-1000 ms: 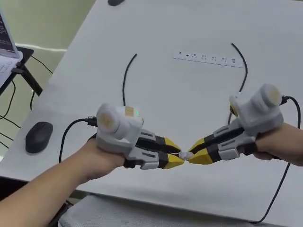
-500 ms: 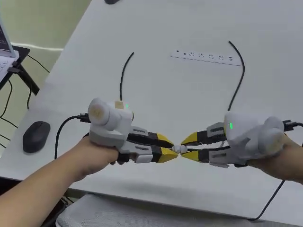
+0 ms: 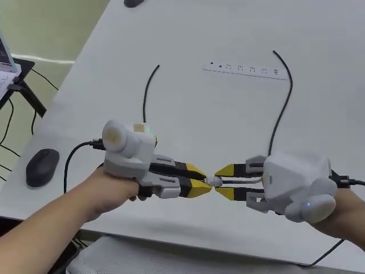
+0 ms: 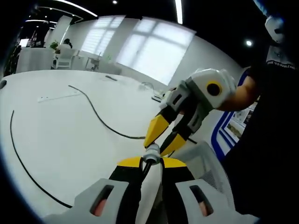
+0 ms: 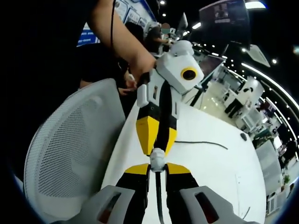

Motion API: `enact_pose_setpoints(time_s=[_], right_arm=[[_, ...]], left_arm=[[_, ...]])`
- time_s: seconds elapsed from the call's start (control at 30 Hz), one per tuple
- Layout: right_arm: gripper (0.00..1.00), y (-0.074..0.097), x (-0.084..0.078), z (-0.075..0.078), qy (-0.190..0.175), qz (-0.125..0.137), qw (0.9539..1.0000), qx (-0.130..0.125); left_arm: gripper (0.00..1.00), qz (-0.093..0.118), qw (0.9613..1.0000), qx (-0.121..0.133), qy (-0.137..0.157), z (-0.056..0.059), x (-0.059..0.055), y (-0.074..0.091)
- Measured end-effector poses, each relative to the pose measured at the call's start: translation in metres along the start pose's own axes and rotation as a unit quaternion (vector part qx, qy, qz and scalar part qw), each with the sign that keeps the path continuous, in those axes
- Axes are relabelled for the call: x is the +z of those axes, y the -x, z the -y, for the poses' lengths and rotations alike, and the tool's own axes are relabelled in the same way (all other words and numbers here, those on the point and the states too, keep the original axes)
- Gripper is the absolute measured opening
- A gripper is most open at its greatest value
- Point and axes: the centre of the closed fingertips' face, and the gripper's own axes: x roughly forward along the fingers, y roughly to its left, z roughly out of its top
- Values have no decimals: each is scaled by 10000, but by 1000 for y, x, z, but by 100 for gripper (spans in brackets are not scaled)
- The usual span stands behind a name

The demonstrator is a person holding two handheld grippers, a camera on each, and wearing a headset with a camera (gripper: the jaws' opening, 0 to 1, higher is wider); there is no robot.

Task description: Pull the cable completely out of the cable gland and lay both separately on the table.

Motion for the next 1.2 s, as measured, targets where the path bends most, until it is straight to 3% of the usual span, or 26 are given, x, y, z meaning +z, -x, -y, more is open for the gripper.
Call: enact_pose_setpoints(time_s=[0.13,0.23,0.33,0.4,0.43,0.5,0.57,0.63,0.77,0.83,0.87,0.9,0.97,1.07,1.13,1.2], right_arm=[[8,2,3,1,-163,110,9998,81],[9,4,7,1,-671,330,9970,187],[16,7,3,5,-1502,375,9873,345],[16,10,2,6,-1743,484,9824,474],[16,11,2,6,-2103,534,9744,592],[16,15,6,4,-2983,782,9460,1001],[16,16,4,6,-3480,864,9254,1229],[20,18,6,4,-3925,976,9015,1538],[22,16,5,3,-4286,959,8789,1862],[21,12,3,7,-4258,967,8819,1776],[22,11,3,8,-4272,973,8812,1775],[22,10,3,7,-4354,944,8761,1843],[21,8,4,6,-4331,947,8768,1863],[18,6,6,5,-4394,958,8715,1957],[16,5,6,3,-4329,956,8744,1971],[15,5,8,3,-4334,994,8724,2029]], left_arm=[[15,24,10000,2,-86,1,0,1],[15,38,9999,20,-97,1,0,2],[15,27,9999,27,-125,1,-1,2],[15,32,9998,26,-176,2,-1,2],[15,32,9998,23,-191,3,0,3],[15,27,9997,9,-245,4,0,3],[15,23,9995,-18,-313,4,-1,3],[15,-1,9991,-16,-429,4,-1,4],[15,9,9989,-31,-460,5,1,5],[15,65,9986,-35,-518,5,4,5],[15,67,9986,-36,-517,5,4,5],[15,67,9985,-34,-533,5,5,5],[15,44,9984,-35,-565,4,5,5],[15,28,9983,-27,-578,4,4,5],[15,31,9983,-24,-576,4,5,4],[15,27,9983,-31,-587,5,5,4]])
